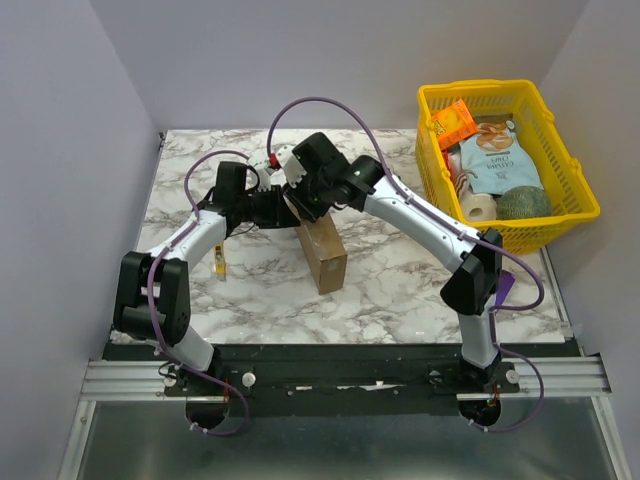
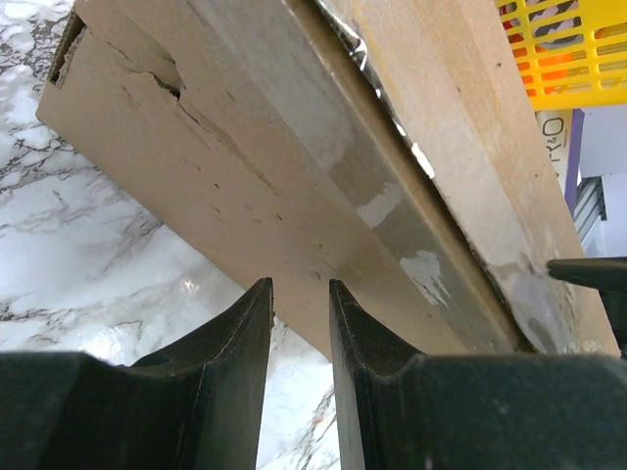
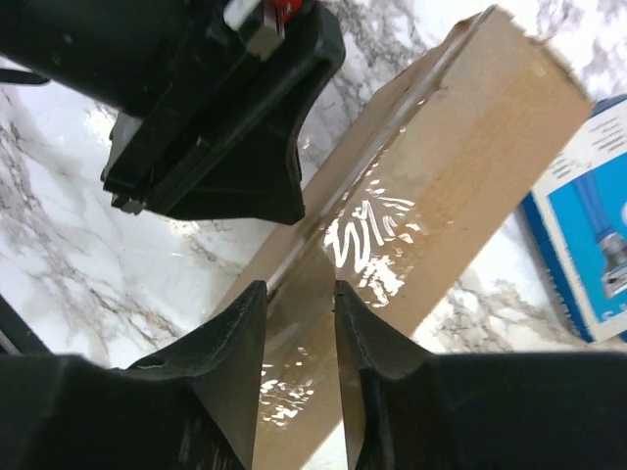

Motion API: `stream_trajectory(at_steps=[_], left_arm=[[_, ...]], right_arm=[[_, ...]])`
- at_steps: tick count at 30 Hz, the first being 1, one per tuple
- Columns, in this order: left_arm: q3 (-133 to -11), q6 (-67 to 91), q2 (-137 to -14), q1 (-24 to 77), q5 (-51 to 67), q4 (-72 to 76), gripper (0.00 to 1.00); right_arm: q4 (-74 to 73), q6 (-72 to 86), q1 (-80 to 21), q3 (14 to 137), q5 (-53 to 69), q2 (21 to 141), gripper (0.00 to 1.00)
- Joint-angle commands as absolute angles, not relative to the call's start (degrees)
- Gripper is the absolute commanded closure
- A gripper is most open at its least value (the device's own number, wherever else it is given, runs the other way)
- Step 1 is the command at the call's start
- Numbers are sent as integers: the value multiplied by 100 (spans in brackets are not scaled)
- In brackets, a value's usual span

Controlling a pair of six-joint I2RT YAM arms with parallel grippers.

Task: Unpack the express box

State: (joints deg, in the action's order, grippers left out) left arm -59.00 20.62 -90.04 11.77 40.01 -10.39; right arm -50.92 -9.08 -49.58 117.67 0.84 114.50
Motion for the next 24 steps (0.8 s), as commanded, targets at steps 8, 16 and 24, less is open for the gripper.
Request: stream_trajectory(at_steps=[8, 16, 24], left_arm=[[-5854, 2100, -9105, 1213, 3929, -923, 62], [-5836, 2109, -9079, 1213, 3885, -967, 62], [-5783, 2074, -9009, 1213, 3858, -1002, 62]], right_arm=[[-5792, -1670, -5309, 12533, -923, 11839, 78], [-5406, -1303, -5344, 12612, -1863, 11663, 20], [-5739, -327, -5256, 12577, -1520, 11882, 1]])
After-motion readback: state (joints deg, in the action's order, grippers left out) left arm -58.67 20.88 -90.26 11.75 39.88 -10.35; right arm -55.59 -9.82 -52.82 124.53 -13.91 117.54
